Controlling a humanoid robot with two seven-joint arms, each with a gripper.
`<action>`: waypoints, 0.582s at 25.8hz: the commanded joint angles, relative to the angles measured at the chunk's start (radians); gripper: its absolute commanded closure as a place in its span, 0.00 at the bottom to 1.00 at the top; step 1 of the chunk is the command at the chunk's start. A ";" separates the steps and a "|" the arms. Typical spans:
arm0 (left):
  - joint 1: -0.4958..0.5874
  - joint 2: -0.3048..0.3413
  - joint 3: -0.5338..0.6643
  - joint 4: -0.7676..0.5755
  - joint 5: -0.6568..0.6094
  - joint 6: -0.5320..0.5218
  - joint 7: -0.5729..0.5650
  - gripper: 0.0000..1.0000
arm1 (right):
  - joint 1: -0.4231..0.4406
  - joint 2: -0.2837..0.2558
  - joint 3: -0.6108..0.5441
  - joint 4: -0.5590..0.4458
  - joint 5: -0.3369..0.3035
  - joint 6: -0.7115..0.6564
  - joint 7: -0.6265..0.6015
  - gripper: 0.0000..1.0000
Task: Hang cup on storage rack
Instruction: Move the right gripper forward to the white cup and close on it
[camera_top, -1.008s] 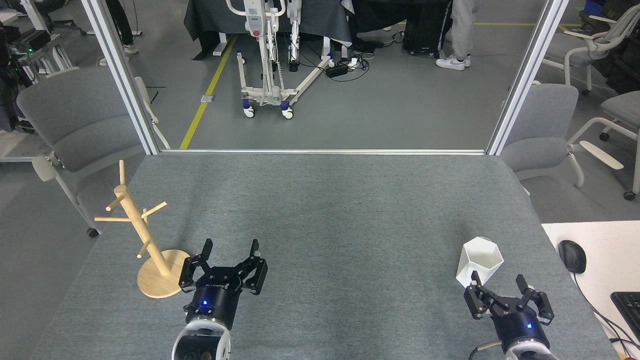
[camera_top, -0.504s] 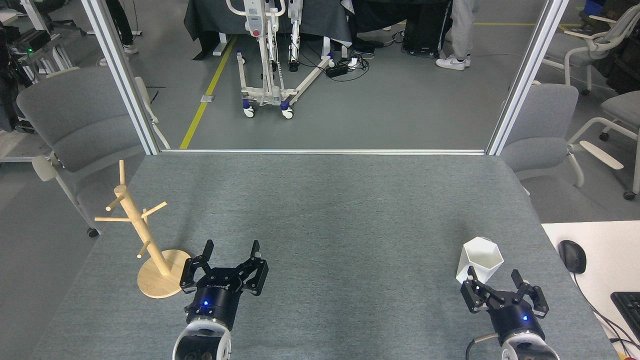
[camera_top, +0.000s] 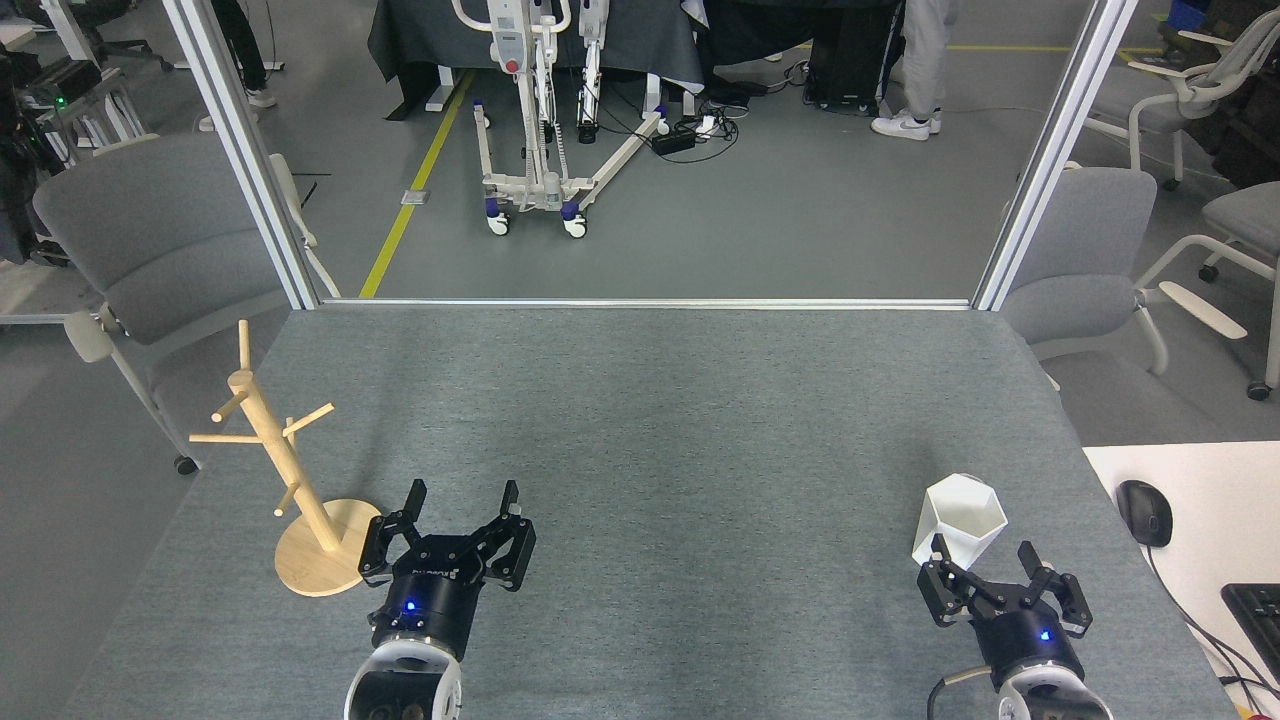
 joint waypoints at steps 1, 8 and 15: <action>0.000 0.000 -0.001 0.000 0.000 0.000 0.001 0.01 | 0.000 0.001 0.000 0.002 0.000 0.001 0.000 0.00; 0.000 -0.002 0.000 0.008 0.000 0.000 0.001 0.01 | -0.023 -0.002 0.002 0.016 -0.002 0.001 0.000 0.00; -0.002 -0.002 0.000 0.009 0.000 0.000 0.001 0.01 | -0.035 -0.004 0.002 0.032 -0.002 -0.001 0.002 0.00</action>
